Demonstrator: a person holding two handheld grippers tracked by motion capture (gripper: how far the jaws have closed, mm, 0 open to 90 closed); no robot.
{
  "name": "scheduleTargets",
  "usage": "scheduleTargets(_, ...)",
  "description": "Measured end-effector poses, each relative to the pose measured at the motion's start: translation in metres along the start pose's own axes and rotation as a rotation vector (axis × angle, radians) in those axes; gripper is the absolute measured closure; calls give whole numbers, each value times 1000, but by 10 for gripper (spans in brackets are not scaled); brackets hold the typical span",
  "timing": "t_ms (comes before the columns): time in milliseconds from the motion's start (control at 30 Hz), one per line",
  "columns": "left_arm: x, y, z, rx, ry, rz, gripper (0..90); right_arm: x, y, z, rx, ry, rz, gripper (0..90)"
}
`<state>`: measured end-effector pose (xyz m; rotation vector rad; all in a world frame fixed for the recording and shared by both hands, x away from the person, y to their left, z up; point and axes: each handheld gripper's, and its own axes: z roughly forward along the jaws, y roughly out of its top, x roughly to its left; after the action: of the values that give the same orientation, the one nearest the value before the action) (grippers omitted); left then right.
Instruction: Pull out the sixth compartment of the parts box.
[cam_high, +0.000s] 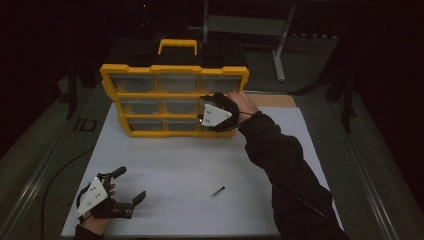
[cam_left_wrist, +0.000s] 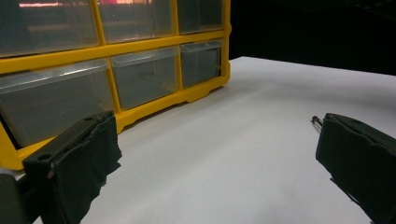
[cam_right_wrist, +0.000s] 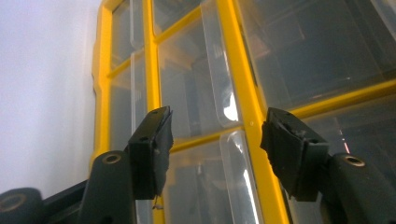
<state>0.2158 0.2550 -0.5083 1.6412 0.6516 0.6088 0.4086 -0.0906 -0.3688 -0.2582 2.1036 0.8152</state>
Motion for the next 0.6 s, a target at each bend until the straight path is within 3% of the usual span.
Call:
scheduleTargets(200,0,0,0,2,3,0,2,0,-7,7,15,-34,-76,574)
scheduleTargets(600,0,0,0,2,2,3,2,-1,-12,15,50,-46,-137,693)
